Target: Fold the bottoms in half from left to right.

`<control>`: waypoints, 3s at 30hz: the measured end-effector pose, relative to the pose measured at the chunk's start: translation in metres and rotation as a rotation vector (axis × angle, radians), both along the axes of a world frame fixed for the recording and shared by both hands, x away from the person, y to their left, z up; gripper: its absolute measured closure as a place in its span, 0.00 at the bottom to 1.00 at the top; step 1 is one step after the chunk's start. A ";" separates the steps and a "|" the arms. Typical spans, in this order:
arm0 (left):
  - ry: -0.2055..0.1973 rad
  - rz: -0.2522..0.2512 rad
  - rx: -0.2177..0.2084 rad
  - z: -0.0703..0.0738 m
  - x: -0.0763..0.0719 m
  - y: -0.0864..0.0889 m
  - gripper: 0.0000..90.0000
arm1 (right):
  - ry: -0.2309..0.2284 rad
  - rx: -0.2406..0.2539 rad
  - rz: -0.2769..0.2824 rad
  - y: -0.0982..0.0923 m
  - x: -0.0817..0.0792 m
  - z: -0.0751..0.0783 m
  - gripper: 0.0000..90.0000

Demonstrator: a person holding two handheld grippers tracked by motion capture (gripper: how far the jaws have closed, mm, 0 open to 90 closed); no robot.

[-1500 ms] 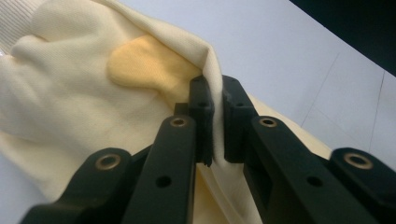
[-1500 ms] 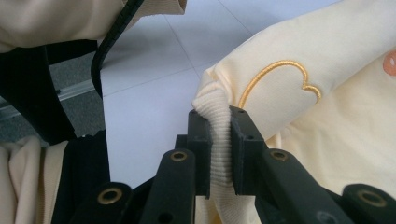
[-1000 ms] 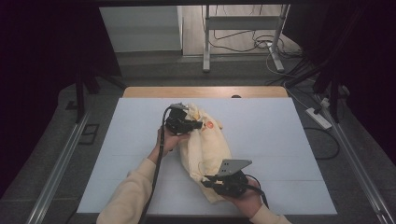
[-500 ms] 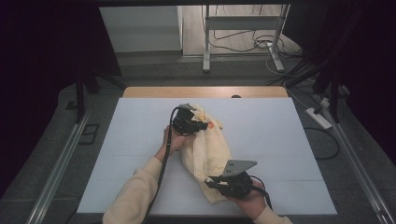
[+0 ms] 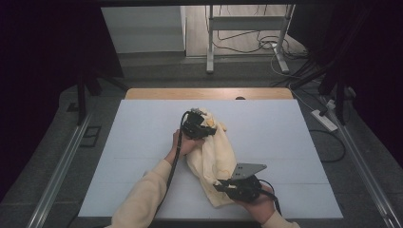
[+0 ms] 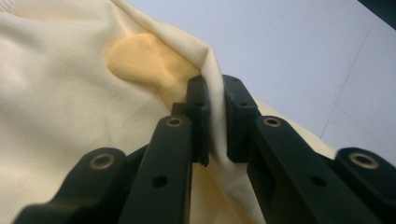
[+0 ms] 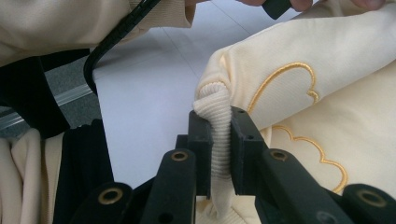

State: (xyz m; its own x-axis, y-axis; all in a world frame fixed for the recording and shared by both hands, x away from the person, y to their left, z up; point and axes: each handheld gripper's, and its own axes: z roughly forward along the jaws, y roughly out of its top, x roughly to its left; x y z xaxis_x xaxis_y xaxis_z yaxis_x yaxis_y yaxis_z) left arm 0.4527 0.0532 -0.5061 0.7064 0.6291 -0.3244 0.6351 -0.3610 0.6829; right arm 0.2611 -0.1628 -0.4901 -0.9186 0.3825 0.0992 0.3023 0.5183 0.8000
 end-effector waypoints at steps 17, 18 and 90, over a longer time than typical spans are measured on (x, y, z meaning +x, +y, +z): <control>-0.053 -0.001 -0.020 0.011 -0.007 0.002 0.56 | -0.012 -0.008 -0.019 -0.007 0.001 0.000 0.82; -0.057 -0.001 -0.024 0.013 -0.008 0.003 0.55 | -0.017 -0.014 -0.028 -0.008 0.001 0.000 0.75; -0.114 -0.003 -0.001 0.020 -0.048 0.053 0.37 | 0.018 -0.205 -0.151 0.014 0.077 0.009 0.92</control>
State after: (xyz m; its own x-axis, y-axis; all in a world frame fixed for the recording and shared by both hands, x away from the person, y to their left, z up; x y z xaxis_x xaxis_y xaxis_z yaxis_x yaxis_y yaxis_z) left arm 0.4051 0.1064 -0.4865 0.7409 0.6263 -0.2427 0.5521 -0.3620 0.7511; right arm 0.3383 -0.1487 -0.4816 -0.8484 0.5290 0.0212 0.4015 0.6169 0.6769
